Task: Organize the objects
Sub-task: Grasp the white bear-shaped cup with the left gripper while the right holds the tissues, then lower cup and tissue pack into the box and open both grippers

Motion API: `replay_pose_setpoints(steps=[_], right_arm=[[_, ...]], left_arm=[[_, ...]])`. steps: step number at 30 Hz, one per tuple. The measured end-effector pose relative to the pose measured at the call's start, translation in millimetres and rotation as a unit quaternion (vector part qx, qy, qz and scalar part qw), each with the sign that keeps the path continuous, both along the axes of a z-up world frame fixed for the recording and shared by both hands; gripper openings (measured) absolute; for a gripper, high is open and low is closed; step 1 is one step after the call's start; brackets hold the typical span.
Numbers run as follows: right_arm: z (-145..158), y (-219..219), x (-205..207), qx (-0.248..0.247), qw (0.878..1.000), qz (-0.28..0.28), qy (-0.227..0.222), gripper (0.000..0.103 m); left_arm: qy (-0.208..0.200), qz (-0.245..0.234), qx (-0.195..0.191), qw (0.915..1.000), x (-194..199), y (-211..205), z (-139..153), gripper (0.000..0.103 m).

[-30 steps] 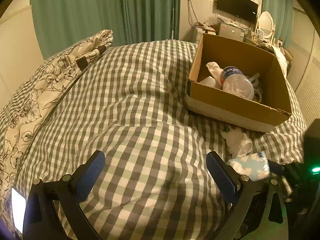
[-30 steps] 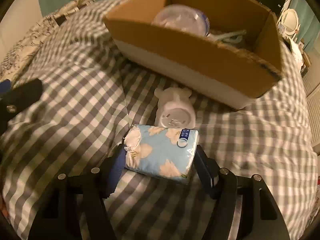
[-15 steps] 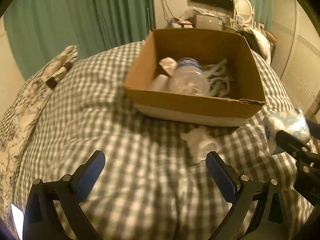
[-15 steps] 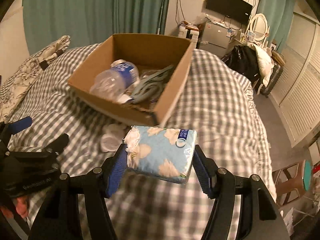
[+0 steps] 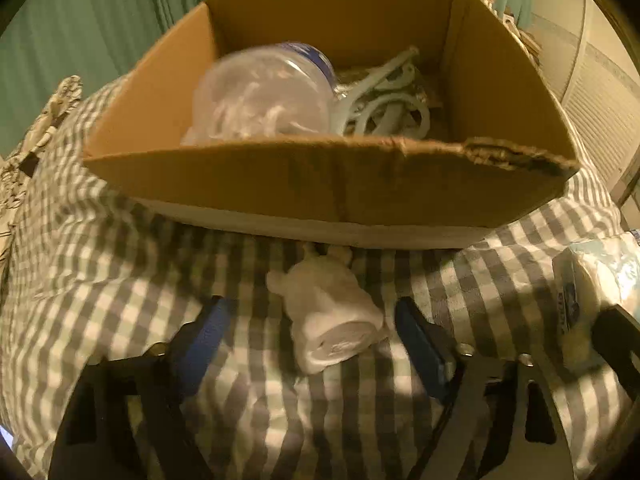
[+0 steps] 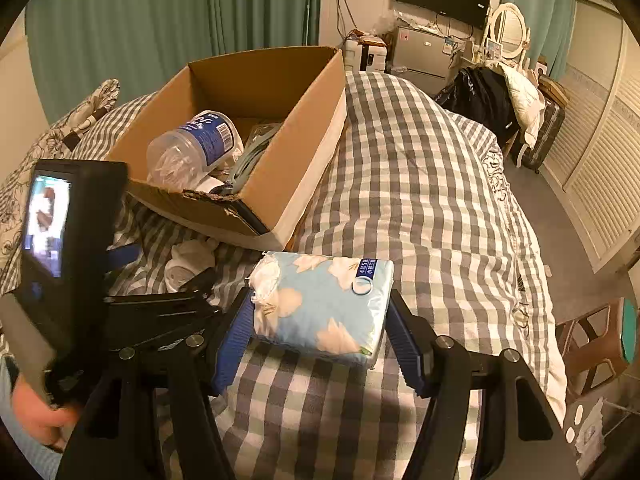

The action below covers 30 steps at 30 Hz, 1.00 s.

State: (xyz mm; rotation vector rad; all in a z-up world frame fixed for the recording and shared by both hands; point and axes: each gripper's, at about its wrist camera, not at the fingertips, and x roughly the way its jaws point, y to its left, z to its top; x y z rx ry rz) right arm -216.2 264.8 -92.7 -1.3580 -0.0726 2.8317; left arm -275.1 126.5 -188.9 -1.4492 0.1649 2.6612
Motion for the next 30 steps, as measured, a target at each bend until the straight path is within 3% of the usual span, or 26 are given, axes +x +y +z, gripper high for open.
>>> replay_pose_setpoints(steps=[4, 14, 30], right_arm=[[-5, -2, 0, -0.003, 1.000, 0.002, -0.006, 0.064], [6, -8, 17, 0.005, 1.000, -0.005, 0.005, 0.064], [75, -28, 78, 0.020, 0.997, 0.008, 0.068, 0.064]], left_arm=[[-0.019, -0.013, 0.017, 0.9996, -4, 0, -12, 0.059], [0.004, 0.014, 0.039, 0.9991, 37, -29, 15, 0.058], [0.095, 0.007, 0.054, 0.9940, 107, -52, 117, 0.057]])
